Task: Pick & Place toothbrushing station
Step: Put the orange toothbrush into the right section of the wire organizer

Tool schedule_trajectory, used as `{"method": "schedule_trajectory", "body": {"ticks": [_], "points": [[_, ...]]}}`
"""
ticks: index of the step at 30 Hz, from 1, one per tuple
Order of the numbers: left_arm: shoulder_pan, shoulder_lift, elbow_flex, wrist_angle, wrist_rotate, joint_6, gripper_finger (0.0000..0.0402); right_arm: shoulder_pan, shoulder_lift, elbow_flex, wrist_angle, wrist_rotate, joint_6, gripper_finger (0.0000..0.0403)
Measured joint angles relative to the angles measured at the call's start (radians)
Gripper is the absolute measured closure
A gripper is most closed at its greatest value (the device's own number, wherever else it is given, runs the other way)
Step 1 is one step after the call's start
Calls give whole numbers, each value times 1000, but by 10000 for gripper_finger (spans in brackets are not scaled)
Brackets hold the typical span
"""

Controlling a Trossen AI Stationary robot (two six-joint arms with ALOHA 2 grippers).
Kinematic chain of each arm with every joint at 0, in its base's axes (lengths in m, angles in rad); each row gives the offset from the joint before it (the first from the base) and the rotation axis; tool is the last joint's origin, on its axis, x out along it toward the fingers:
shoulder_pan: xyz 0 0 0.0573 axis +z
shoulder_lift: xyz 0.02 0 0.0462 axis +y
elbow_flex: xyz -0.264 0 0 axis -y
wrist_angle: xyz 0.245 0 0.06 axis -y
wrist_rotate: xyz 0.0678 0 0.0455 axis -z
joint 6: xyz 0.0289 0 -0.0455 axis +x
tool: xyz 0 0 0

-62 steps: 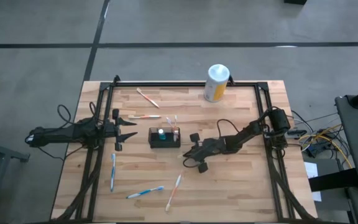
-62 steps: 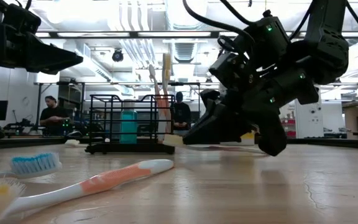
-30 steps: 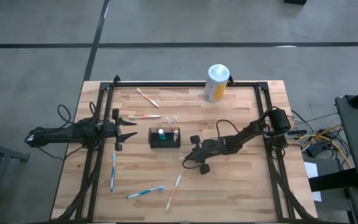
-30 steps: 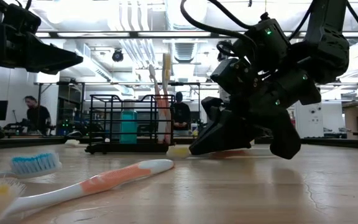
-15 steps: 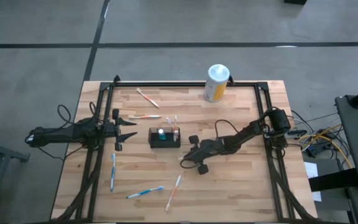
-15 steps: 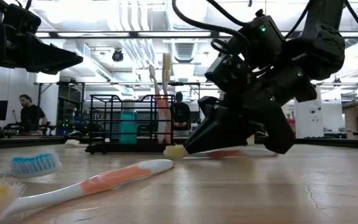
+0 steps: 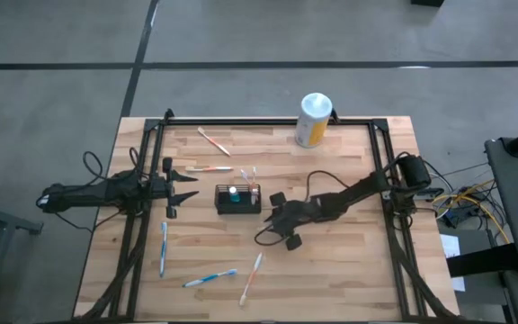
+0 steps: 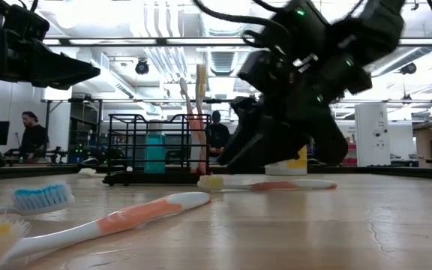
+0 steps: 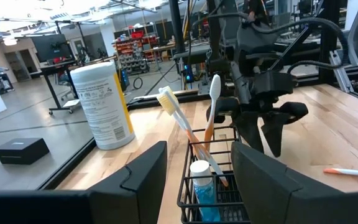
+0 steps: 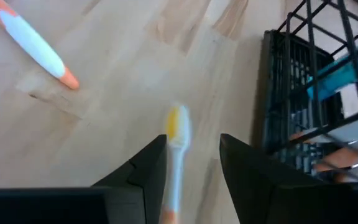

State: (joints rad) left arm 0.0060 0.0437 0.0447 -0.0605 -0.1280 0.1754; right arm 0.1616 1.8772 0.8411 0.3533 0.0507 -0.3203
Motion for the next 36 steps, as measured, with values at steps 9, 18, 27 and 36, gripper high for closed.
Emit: {"method": "schedule_trajectory", "body": {"ticks": [9, 18, 27, 36], "points": [[0, 0, 0, 0, 0, 0, 215, 0, 47, 161, -267, -3, -10, 257], [0, 0, 0, 0, 0, 0, 216, 2, 56, 182, -268, -31, -36, 257], [0, 0, 0, 0, 0, 0, 216, 2, 78, 190, -261, -70, -16, 265], [0, 1, 0, 0, 0, 0, 215, 2, 113, 228, -262, -77, 2, 282]]}}
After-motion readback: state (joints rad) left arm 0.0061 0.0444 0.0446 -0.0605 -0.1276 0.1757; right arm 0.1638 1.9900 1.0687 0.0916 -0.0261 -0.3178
